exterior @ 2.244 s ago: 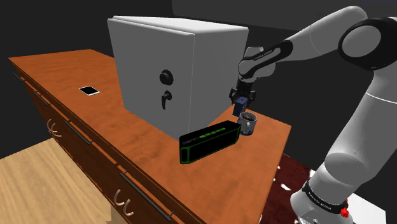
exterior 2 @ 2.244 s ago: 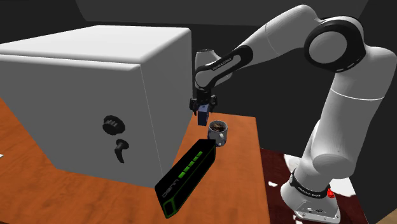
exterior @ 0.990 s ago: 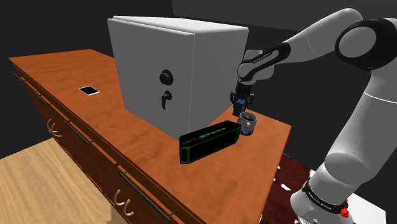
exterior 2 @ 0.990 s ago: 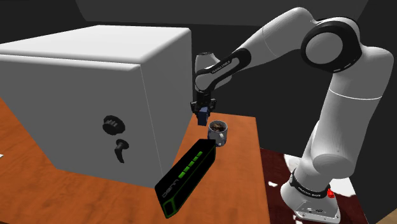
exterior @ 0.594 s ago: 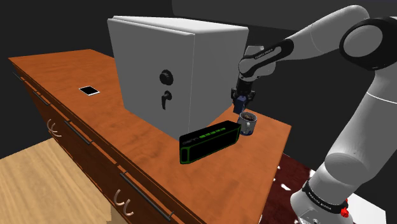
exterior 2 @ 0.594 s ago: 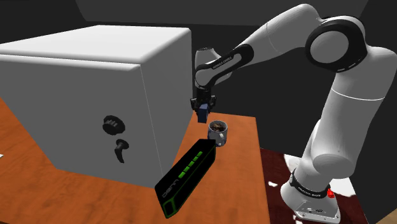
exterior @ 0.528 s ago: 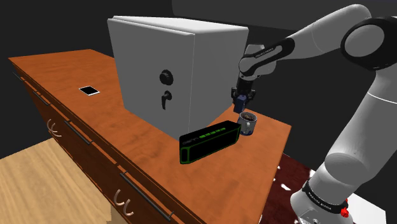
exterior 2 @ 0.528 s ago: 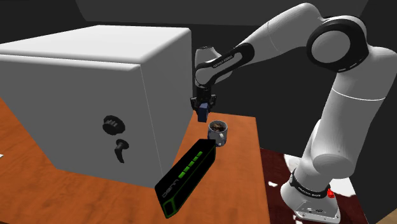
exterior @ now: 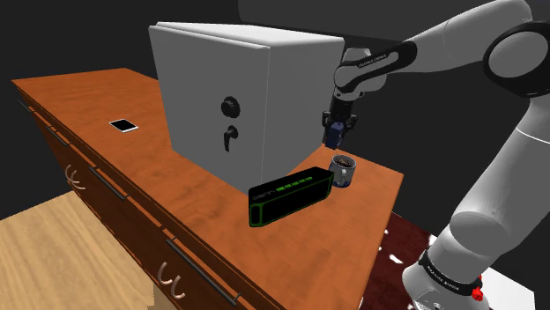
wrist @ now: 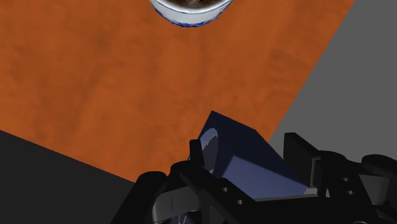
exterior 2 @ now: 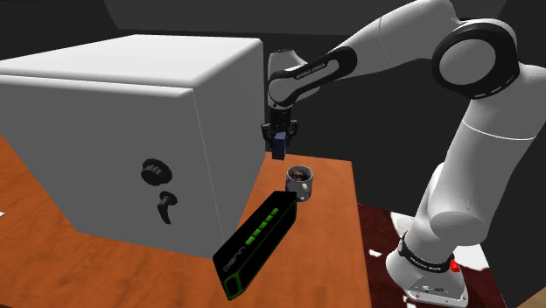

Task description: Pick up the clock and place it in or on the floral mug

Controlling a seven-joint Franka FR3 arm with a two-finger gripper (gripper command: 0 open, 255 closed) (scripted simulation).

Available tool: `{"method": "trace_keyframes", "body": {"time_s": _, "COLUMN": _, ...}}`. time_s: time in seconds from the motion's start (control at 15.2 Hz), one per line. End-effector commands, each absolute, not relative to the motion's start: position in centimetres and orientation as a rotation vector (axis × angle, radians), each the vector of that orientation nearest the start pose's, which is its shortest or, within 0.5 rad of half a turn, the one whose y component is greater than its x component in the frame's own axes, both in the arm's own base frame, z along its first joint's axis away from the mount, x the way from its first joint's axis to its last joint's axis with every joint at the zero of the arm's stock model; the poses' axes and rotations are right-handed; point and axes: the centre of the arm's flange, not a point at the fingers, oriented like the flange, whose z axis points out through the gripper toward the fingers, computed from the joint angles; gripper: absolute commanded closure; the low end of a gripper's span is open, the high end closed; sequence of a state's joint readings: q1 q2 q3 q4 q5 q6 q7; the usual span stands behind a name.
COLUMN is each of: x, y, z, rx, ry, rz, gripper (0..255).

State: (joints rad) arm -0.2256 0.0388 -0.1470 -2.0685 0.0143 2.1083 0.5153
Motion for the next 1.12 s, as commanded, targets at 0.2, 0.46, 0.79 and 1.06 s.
{"method": "trace_keyframes", "body": {"time_s": 0.2, "x": 51.7, "y": -20.0, "z": 44.0, "rx": -2.826, "ry": 1.357, "rz": -0.001, "gripper": 255}}
{"method": "trace_keyframes", "body": {"time_s": 0.46, "x": 51.7, "y": -20.0, "z": 46.1, "rx": -2.826, "ry": 1.357, "rz": -0.001, "gripper": 255}}
{"method": "trace_keyframes", "body": {"time_s": 0.79, "x": 51.7, "y": -20.0, "z": 48.8, "rx": -2.826, "ry": 1.357, "rz": -0.001, "gripper": 255}}
{"method": "trace_keyframes", "body": {"time_s": 1.06, "x": 51.7, "y": -20.0, "z": 50.9, "rx": -2.826, "ry": 1.357, "rz": -0.001, "gripper": 255}}
